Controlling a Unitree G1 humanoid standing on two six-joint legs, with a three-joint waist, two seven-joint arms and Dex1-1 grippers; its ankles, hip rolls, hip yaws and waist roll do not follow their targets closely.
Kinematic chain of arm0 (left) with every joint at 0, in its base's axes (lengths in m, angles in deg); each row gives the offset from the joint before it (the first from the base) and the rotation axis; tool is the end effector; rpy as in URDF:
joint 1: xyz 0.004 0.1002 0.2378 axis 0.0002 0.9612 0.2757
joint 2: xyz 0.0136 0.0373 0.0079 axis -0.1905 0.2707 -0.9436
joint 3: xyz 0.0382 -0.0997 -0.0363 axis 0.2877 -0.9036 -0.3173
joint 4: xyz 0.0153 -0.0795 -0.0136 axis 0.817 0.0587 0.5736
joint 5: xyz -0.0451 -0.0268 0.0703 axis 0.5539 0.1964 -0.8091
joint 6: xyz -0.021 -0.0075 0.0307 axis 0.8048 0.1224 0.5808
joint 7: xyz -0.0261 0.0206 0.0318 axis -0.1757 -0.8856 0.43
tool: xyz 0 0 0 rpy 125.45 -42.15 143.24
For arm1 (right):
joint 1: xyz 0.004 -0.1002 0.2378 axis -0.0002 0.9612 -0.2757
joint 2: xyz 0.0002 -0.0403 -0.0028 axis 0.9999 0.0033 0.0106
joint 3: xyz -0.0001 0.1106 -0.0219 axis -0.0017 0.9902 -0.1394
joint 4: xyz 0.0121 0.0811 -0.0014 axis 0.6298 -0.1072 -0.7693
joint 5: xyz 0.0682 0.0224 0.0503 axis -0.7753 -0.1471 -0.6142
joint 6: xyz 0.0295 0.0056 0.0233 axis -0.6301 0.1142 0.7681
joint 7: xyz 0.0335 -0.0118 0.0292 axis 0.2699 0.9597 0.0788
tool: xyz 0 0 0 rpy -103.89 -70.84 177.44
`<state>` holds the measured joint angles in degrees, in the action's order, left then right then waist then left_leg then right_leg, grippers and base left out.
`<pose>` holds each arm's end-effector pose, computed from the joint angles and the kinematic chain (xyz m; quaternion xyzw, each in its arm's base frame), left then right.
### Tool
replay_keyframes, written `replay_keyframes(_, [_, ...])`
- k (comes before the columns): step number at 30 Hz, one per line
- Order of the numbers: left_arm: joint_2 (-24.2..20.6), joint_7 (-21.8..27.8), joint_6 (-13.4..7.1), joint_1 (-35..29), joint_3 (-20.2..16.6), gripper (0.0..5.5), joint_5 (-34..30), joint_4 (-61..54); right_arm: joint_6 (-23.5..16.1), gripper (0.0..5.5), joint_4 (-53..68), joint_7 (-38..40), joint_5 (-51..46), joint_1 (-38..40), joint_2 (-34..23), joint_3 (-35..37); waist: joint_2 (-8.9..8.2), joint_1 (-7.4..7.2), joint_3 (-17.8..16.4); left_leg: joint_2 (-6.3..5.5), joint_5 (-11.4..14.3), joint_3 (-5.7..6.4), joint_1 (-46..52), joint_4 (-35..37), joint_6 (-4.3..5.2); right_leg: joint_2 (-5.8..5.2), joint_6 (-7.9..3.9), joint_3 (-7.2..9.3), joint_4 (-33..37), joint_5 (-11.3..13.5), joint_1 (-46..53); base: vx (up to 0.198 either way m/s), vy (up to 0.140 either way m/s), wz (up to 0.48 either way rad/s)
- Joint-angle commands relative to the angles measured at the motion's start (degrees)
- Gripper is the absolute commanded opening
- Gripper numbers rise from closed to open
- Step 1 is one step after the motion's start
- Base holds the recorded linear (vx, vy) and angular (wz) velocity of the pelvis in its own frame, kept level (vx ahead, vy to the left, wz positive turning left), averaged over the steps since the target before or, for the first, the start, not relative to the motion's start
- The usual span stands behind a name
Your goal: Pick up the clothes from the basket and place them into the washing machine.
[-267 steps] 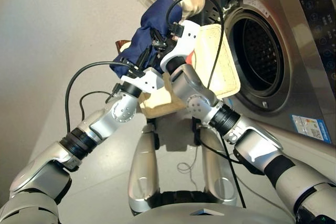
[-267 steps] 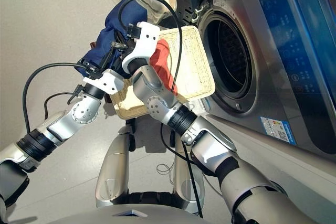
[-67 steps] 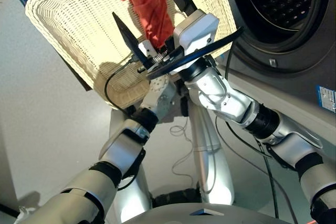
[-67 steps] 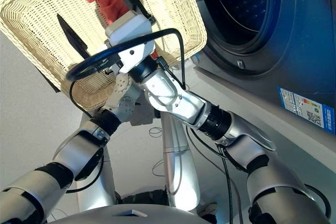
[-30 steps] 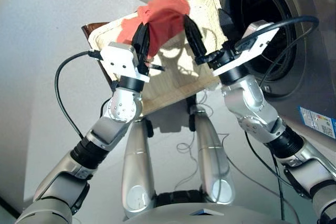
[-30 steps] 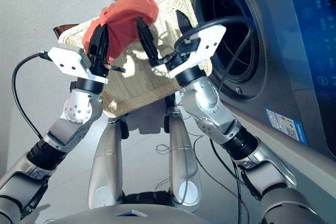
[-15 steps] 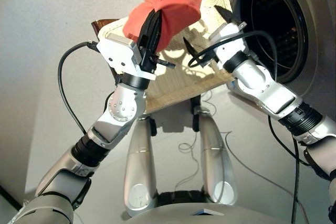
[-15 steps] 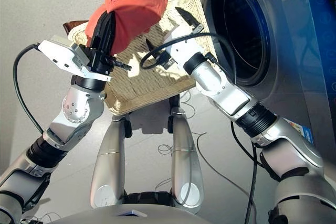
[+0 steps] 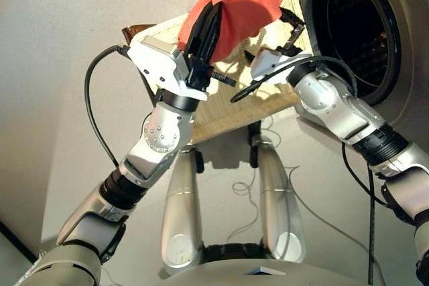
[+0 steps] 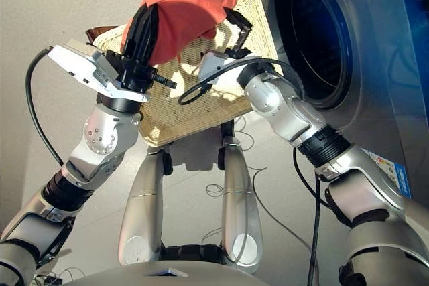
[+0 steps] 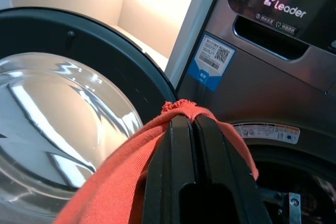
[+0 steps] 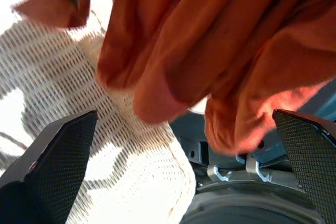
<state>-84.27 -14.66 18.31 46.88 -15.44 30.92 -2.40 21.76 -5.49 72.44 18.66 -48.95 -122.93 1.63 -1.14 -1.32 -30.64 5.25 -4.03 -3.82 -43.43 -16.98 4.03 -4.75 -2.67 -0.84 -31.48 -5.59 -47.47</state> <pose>0.2287 0.1157 0.1843 -0.0661 -0.4138 -0.2499 0.8729 0.3006 -0.1559 0.1931 -0.5718 -0.2916 0.1485 0.7523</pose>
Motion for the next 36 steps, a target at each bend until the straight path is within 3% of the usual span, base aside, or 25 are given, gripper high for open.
replay_keyframes(1, [1.9, 1.7, -3.0, -1.0, -1.3, 0.0, -0.5, -8.2, -1.3, 5.5, 4.9, 1.3, 4.9, -2.2, 0.3, 4.3, 4.1, -0.73, 0.8, 0.35, -2.0, -1.81, 0.7, 1.9, 1.24, 0.26, -2.33, -2.1, 3.8, 2.6, 1.1, 0.0, 0.0, 0.0])
replay_keyframes(11, [2.3, 0.8, -2.4, -0.5, -2.1, 0.0, -0.2, -7.7, 0.2, 5.5, 6.6, 5.2, 11.7, -3.0, 5.0, 7.7, 4.4, -0.7, 0.8, 0.34, -2.1, -1.88, 0.1, 1.8, 1.09, 0.57, -2.02, -2.42, 3.4, 2.5, 0.4, 0.0, 0.0, 0.0])
replay_keyframes(25, [2.6, 0.0, -1.8, 0.1, -2.5, 0.0, -1.0, -6.8, 0.2, 5.5, 9.2, 6.9, 14.9, -2.0, 5.4, 9.8, 4.13, -1.0, 0.8, 0.38, -2.0, -1.84, -0.2, 1.4, 1.03, 0.61, -1.93, -2.8, 2.9, 2.3, 0.0, 0.0, 0.0, 0.0])
replay_keyframes(36, [2.7, 2.3, -1.9, -0.3, -0.5, 0.0, 2.3, -7.3, -1.3, 5.5, 8.1, 6.3, 13.9, -7.7, 7.0, 5.4, 4.27, -0.7, 0.8, 0.08, -1.3, -1.7, 0.1, 0.8, 0.8, 0.56, -1.9, -2.72, 2.3, 1.7, 0.3, 0.0, 0.0, 0.0])
